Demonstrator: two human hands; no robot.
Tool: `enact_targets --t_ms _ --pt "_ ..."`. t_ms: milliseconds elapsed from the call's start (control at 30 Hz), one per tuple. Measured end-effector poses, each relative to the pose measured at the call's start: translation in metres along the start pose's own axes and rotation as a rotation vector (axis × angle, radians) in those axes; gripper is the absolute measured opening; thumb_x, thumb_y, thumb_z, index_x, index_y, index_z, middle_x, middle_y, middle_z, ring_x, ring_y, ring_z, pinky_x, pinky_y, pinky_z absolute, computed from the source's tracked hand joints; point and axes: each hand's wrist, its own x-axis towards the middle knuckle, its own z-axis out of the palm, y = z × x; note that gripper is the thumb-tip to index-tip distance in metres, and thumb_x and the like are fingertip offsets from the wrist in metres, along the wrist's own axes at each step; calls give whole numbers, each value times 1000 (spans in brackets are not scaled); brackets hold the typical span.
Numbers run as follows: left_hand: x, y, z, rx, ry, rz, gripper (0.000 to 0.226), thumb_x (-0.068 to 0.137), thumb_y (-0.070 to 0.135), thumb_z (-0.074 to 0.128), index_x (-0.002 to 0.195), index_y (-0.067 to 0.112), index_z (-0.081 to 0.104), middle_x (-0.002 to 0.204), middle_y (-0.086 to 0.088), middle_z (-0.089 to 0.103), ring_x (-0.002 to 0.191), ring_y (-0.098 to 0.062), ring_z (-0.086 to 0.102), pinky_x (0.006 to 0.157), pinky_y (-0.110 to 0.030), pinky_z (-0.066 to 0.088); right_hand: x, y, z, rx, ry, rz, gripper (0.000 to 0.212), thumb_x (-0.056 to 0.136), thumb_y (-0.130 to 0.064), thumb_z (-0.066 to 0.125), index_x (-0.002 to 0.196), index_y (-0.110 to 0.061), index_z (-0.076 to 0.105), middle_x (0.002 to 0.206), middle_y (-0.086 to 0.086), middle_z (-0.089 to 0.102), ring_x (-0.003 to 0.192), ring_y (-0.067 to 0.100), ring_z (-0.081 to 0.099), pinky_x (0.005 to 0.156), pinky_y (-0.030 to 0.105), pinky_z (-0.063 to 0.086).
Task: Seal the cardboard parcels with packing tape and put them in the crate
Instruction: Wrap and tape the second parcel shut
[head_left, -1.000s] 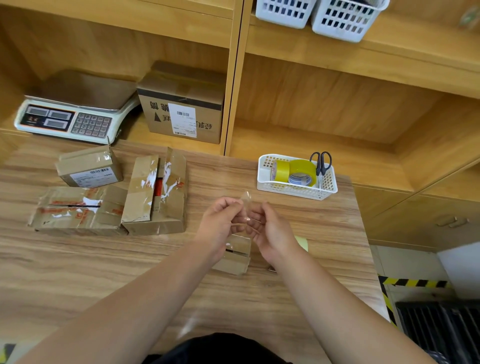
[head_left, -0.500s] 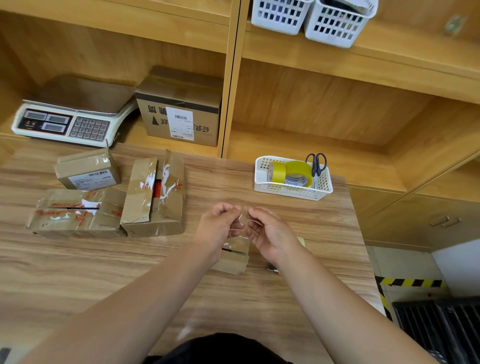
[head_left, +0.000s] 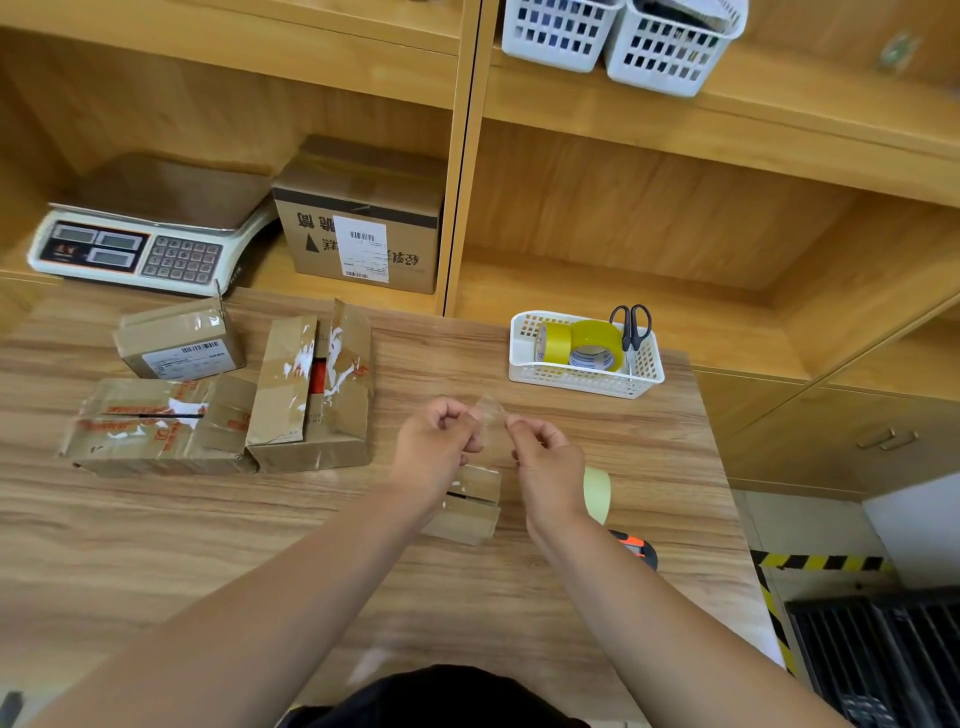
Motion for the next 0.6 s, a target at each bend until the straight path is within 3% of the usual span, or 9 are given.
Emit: enact_targets --t_ms 167,300,467,600 --pt "7 0 -12 201 -83 8 11 90 8 53 84 11 61 64 -1 60 57 -9 52 53 -19 42 10 -2 -6 -137 -56 -63 4 86 -14 66 88 -17 69 76 -8 63 68 1 54 67 15 41" --pt "11 -1 -18 314 -162 6 18 85 0 52 78 15 58 64 -4 55 54 -7 57 57 -25 41 16 1 -6 -317 -215 -62 22 80 -16 73 101 -15 68 83 -6 63 72 2 57 68 11 43" --pt "16 -2 -27 413 -205 -1 22 82 -1 53 75 18 59 58 0 58 59 -17 55 56 -27 43 16 2 -3 -293 -316 7 10 80 -10 74 82 -16 66 74 -4 61 63 1 54 60 9 42" --pt "18 -6 -34 416 -236 7 22 81 -4 54 74 16 61 59 -1 58 64 -21 57 63 -30 46 12 6 0 -318 -291 -25 20 78 -6 73 66 -18 63 62 -8 58 55 1 50 58 14 40"
